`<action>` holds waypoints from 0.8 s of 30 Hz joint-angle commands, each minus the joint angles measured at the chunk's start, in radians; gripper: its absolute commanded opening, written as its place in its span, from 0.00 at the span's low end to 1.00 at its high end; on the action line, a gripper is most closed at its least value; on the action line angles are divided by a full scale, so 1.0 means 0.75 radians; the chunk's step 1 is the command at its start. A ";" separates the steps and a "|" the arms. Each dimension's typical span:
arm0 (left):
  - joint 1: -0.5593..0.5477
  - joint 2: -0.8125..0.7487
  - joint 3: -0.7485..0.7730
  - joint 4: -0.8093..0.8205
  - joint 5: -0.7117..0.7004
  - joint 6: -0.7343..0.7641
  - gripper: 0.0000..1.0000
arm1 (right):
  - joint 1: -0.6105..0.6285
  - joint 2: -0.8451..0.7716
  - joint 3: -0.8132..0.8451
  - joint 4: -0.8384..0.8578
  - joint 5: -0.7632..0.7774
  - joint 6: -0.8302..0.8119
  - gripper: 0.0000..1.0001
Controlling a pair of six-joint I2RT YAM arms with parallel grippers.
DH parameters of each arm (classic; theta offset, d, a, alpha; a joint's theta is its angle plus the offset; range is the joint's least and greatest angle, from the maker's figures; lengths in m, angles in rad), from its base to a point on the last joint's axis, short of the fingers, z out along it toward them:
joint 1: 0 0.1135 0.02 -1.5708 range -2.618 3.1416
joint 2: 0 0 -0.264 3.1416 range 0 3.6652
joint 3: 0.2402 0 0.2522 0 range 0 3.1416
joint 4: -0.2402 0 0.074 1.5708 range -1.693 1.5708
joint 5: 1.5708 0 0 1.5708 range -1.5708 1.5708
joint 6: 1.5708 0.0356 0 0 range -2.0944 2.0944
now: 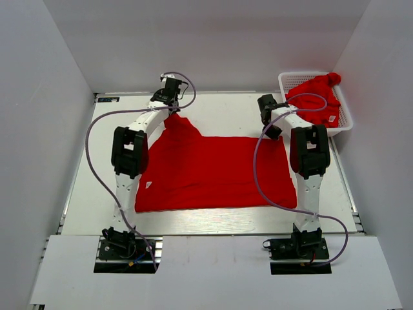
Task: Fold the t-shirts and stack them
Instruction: Grap the side of the flattened tshirt furthest away from the robot with both arms
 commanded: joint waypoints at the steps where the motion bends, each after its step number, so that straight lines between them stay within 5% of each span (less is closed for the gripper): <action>1: 0.005 -0.228 -0.065 0.010 0.043 0.012 0.00 | -0.006 -0.086 -0.038 -0.026 0.001 -0.022 0.00; 24: -0.019 -1.328 -1.251 0.051 0.485 -0.080 0.00 | 0.028 -0.615 -0.607 0.174 -0.058 -0.184 0.00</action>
